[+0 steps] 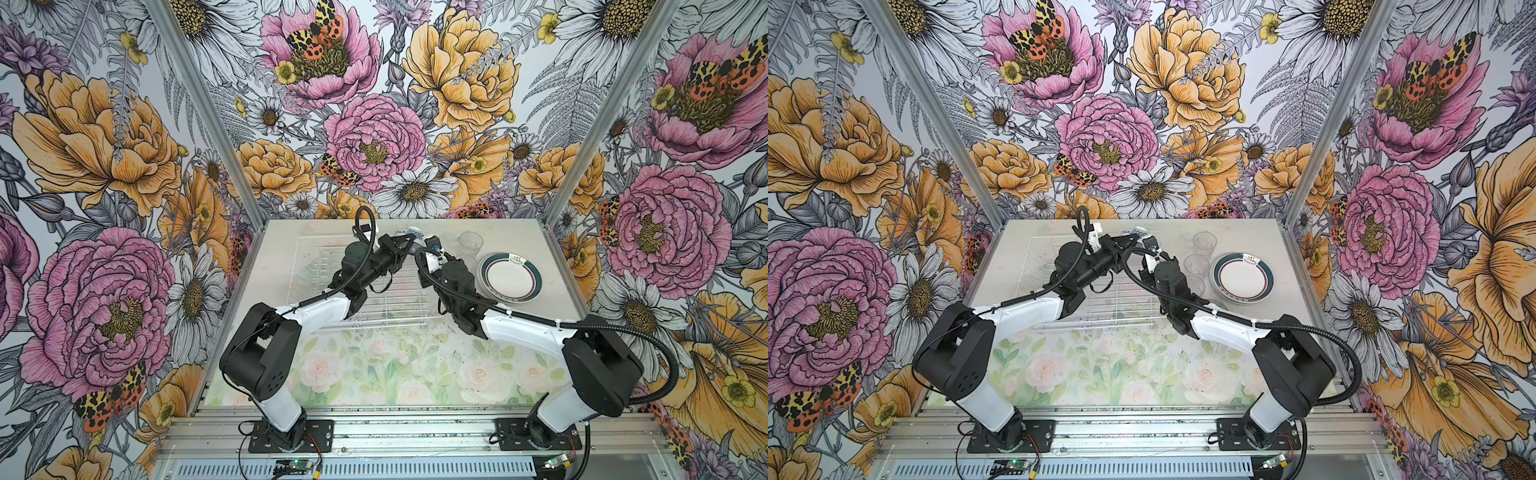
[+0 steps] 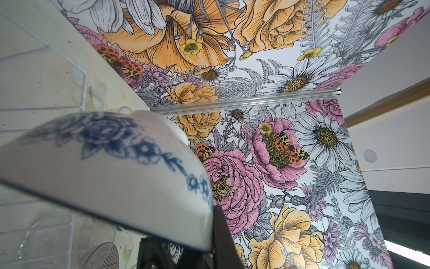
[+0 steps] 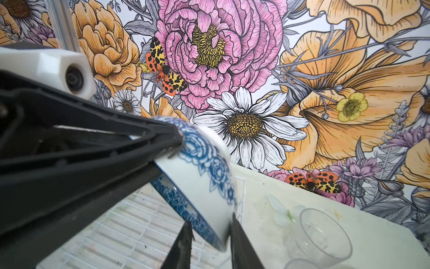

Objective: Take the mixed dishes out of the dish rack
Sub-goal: 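Hold the floral bowl with the right gripper while the left gripper releases it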

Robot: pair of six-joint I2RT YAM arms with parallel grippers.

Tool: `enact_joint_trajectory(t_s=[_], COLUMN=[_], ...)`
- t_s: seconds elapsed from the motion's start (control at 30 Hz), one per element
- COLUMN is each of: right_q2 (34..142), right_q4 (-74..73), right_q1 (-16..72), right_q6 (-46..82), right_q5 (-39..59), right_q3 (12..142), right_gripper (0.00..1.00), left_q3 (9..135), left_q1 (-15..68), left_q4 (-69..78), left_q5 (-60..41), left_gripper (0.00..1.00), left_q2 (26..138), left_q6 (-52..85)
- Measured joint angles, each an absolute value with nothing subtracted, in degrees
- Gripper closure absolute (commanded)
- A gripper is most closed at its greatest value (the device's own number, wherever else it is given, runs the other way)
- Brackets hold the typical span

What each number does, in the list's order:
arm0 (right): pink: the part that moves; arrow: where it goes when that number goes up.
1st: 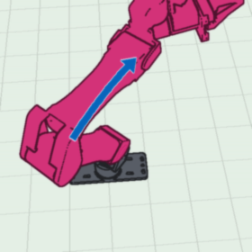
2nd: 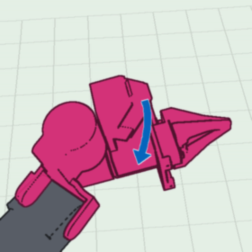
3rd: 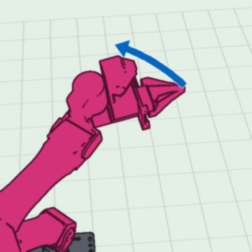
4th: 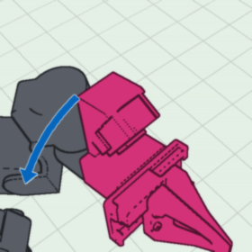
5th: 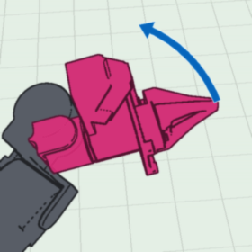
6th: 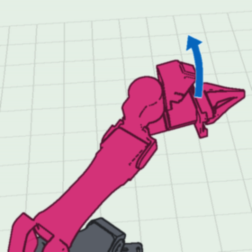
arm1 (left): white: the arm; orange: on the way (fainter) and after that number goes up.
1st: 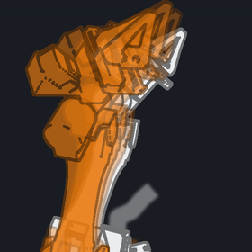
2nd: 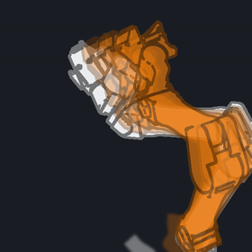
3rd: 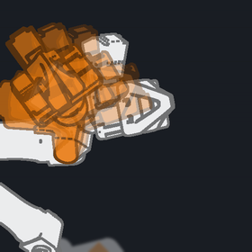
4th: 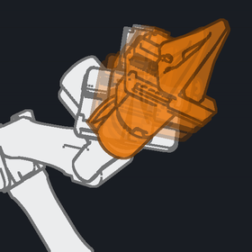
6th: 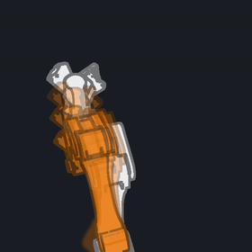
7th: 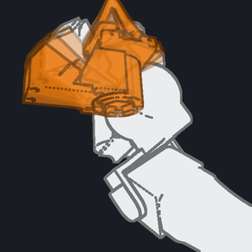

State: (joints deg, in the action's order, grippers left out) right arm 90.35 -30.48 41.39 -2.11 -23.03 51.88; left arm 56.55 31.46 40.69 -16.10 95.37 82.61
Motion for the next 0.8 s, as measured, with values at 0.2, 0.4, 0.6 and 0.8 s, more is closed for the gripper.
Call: enact_joint_trajectory(t_s=[0.2, 0.4, 0.6, 0.8], right_q2=[92.0, 94.1, 94.7, 94.7], right_q4=[-32.5, -32.7, -33.2, -32.5], right_q1=[41.6, 41.6, 41.4, 41.4], right_q6=[-3.7, -5.0, -6.6, -7.2], right_q5=[-23.8, -24.6, -26.3, -27.3], right_q3=[52.9, 55.3, 55.5, 55.5], right_gripper=[0.67, 0.73, 1.00, 1.00], left_q3=[56.4, 56.4, 56.4, 56.4], left_q1=[31.2, 30.8, 30.5, 30.5], left_q4=[41.6, 41.9, 42.1, 42.6], left_q5=[-15.9, -15.1, -15.0, -15.3], left_gripper=[1.00, 1.00, 1.00, 1.00], left_q2=[95.4, 95.4, 95.4, 95.9], left_q6=[82.8, 83.2, 83.9, 84.3])
